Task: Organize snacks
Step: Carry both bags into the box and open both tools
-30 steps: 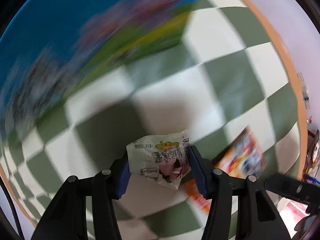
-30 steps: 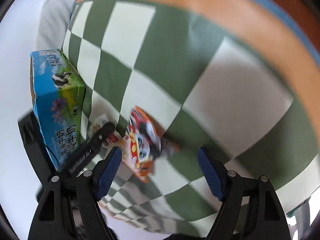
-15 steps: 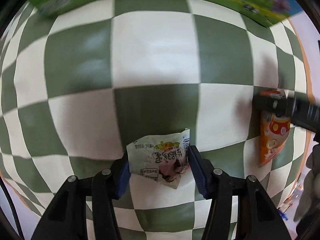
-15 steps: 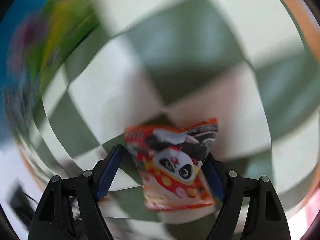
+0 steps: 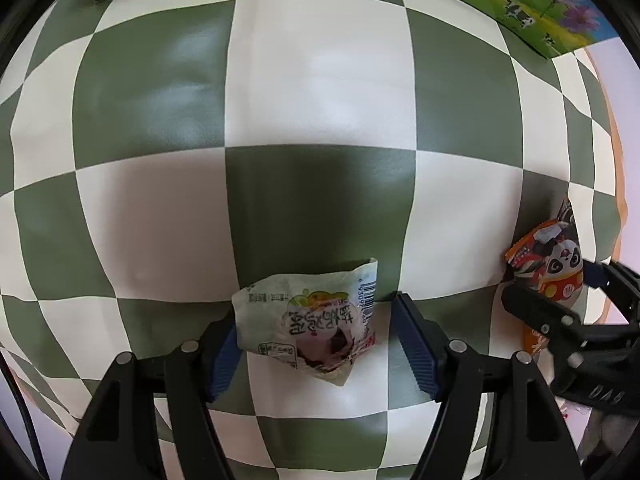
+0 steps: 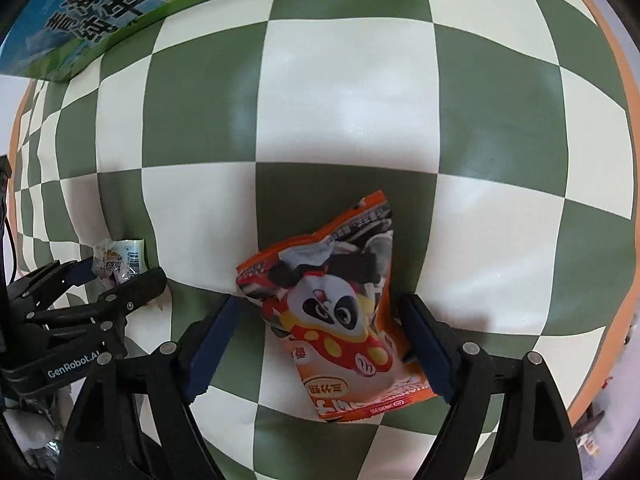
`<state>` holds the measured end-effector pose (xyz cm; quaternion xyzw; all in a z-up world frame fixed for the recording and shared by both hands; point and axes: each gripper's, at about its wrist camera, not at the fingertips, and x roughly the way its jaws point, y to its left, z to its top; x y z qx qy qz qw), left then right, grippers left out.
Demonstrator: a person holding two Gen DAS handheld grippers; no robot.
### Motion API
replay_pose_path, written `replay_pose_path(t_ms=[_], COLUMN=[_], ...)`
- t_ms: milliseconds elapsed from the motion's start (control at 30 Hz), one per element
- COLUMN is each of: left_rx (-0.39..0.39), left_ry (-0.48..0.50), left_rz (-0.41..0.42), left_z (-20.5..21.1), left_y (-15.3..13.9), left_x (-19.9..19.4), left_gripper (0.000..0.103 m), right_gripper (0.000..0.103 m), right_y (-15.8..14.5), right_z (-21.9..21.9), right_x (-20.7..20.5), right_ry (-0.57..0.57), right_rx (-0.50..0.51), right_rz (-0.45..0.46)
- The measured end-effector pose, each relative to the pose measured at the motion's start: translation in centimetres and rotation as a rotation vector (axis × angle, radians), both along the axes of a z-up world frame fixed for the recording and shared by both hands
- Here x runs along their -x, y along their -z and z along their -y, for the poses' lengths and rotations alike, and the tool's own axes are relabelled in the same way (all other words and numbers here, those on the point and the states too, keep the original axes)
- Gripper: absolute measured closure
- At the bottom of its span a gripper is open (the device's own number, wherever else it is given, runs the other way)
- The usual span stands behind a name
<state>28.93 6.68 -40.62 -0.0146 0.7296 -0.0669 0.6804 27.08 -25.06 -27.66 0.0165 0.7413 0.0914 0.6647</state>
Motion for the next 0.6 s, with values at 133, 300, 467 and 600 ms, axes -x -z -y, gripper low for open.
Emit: replay_pose_path(t_ms=[133,300,467,600], left_rx=[-0.021,-0.016,-0.033,-0.044], left_ry=[0.004,0.006,0.019,0.013], left_rz=[0.005,-0.016,0.005,0.033], left_z=[0.3,-0.3,0.2,0.1], left_y=[-0.9,-0.4,-0.8,-1.3], left_x=[-0.9,-1.1,-0.9,-0.8], left_gripper=[0.039,0.039,0.043,0.047], right_gripper=[0.035,0.029,0.025,0.025], right_y=[-1.1,-1.4,-1.7,-0.5], right_z=[-0.6,4.0,1.6,-2.3], right_x=[1.2,1.1,-0.4,-2.5], right_ry=[-0.023,0.416,0.311,0.184], right_rx=[0.094,-0.227,-0.148,-0.031], right_rz=[0.101,-0.03,-0.028,0.001])
